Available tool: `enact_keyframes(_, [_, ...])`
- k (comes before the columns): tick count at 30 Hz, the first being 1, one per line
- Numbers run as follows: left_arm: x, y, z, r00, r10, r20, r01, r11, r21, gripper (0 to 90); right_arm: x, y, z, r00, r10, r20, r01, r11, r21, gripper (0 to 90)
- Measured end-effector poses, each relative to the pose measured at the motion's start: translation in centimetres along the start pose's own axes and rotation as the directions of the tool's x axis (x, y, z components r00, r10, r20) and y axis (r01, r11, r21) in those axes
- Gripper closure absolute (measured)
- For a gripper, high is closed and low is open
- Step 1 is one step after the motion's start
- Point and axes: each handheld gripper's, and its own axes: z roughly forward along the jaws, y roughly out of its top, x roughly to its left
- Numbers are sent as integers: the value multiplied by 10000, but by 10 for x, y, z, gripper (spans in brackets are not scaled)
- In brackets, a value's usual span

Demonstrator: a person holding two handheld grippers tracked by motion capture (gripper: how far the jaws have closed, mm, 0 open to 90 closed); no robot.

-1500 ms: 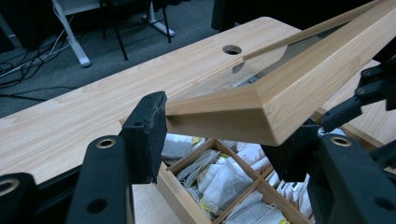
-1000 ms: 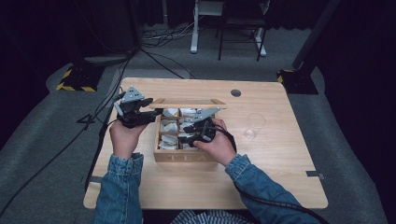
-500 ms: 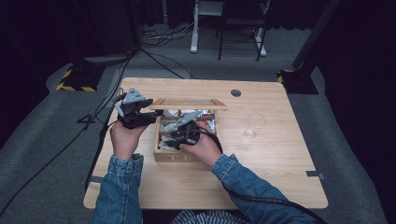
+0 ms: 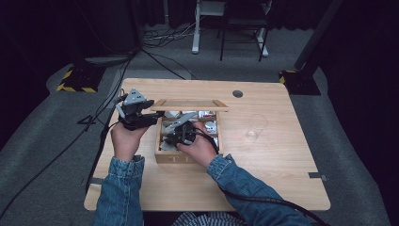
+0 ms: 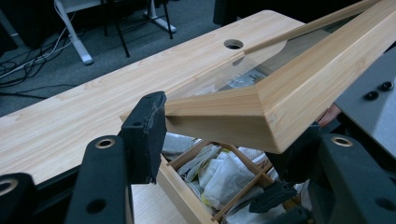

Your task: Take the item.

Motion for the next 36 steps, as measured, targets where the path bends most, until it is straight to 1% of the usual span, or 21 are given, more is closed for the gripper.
enact_keyframes(1, [0, 0, 0, 10000, -12, 1, 12, 10000, -1, 440, -1, 0, -1, 10000, 28, -4, -28, 10000, 32, 825])
enact_keyframes(4, [0, 0, 0, 10000, -2, -1, 2, 10000, -2, 440, -3, -1, -1, 9999, 120, -3, -120, 9999, 109, 870])
enact_keyframes(8, [0, 0, 0, 10000, 3, 1, -3, 10000, -2, 440, -5, -1, -1, 9999, 113, -8, -113, 9998, 178, 900])
enact_keyframes(11, [0, 0, 0, 10000, 9, 7, -9, 10000, -7, 440, -5, -1, -1, 10000, 77, -37, -76, 9998, 158, 900])
enact_keyframes(14, [0, 0, 0, 10000, 18, 20, -18, 10000, -1, 439, -4, 0, -5, 10000, -18, 61, 18, 10000, 1, 900])
enact_keyframes(16, [0, 0, 0, 10000, 17, 21, -17, 10000, -1, 439, -3, 1, -8, 9998, -180, 75, 181, 9997, -164, 900])
enact_keyframes(19, [0, 0, 0, 10000, 16, 22, -16, 10000, -2, 439, -2, 2, -15, 9999, -144, 80, 147, 9993, -348, 900])
enact_keyframes(23, [0, 0, 0, 10000, 7, 14, -7, 10000, -15, 439, -1, 5, -24, 9996, -264, 86, 269, 9977, -618, 900])
enact_keyframes(29, [1, 0, 0, 10000, 9, 31, -9, 10000, -9, 438, 3, 6, -35, 9995, -305, 106, 313, 9960, -838, 900])
enact_keyframes(36, [1, 0, 0, 10000, 19, 55, -19, 10000, 9, 437, 7, 5, -50, 9983, -524, 240, 545, 9936, -987, 900])
